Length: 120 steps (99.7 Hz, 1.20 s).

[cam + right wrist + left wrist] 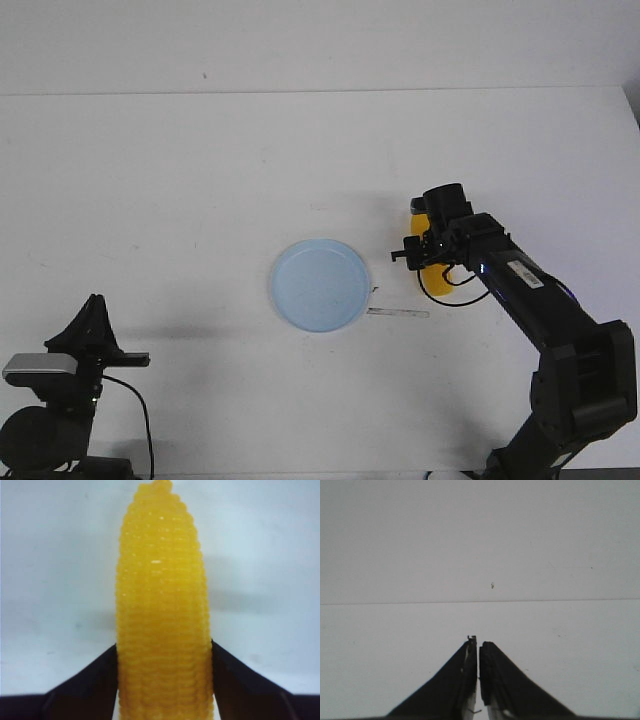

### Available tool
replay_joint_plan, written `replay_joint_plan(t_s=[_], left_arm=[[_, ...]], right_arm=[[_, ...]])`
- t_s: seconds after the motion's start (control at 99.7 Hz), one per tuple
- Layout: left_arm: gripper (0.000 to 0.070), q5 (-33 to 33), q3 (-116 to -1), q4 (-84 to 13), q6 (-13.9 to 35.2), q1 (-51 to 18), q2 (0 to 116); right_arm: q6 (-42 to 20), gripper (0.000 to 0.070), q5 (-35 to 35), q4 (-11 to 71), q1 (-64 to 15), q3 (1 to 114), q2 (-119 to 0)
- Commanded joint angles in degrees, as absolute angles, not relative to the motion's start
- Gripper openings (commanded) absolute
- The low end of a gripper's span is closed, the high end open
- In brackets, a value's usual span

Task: Place corn on plate with both arms
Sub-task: 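Carry the corn with the right gripper over the blue plate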

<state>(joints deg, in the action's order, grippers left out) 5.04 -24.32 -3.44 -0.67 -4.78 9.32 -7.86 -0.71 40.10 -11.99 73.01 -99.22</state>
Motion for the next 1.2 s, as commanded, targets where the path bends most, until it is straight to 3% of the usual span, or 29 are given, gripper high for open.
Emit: replay_joint_plan(t_s=[0.0, 0.281, 0.391, 0.742, 1.063, 1.113, 1.193], left_arm=[[0.0001, 5.13, -24.77, -2.61, -0.58, -4.84, 9.23], [0.0001, 5.13, -24.77, -2.61, -0.58, -4.84, 9.23], [0.0001, 5.13, -24.77, -2.61, -0.58, -4.84, 9.23], [0.0001, 5.13, -24.77, -2.61, -0.58, -4.84, 9.23], [0.0001, 5.13, -24.77, -2.61, -0.58, -4.84, 9.23], [0.0001, 5.13, -24.77, -2.61, -0.58, -4.84, 9.23], [0.0001, 5.13, -24.77, -2.61, -0.58, -4.84, 9.23]], right_arm=[[-9.72, 0.0246, 2.28, 38.59, -12.64, 74.06, -97.73], [-14.66, 0.0246, 27.35, 31.07, -16.34, 74.04, -97.08], [-15.27, 0.0246, 32.08, 29.65, -19.64, 74.02, -97.14], [-18.57, 0.0248, 27.99, 28.84, -29.36, 73.95, -100.66], [-21.37, 0.0293, 22.28, 30.46, -31.05, 73.95, -102.87], [-21.39, 0.0318, 22.17, 30.41, -31.22, 73.95, -102.87], [-21.32, 0.0439, 22.15, 30.20, -31.57, 73.95, -102.87]])
